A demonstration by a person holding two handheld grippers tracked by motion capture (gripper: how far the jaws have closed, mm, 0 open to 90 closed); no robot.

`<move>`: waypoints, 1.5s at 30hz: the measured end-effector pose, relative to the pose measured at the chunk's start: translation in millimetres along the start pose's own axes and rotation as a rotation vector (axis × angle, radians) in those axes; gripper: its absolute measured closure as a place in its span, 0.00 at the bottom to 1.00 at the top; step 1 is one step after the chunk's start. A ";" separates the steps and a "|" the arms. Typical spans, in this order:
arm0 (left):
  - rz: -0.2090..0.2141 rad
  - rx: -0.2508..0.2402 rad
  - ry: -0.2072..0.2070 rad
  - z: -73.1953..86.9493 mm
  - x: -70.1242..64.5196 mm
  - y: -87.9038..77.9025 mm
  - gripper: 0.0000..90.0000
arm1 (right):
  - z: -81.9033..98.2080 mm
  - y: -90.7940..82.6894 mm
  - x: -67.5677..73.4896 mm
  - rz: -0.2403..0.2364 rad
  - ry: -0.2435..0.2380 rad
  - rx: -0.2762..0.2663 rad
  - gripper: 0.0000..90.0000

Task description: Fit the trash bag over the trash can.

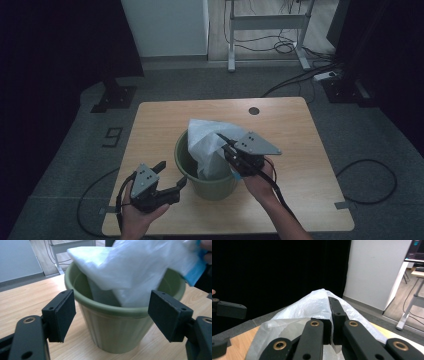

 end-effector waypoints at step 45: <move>0.008 -0.075 -0.090 -10.5 14.1 33.7 1.00 | 29.5 -64.9 45.8 -0.019 -0.063 -0.038 0.29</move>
Point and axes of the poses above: each handheld gripper's, and its own axes: y roughly forward along the jaws, z roughly out of its underside, x roughly to its left, the point moved 9 cm from there along y, roughly forward along the jaws, and after that the axes turned 5 degrees about -y, right-handed, at the moved point
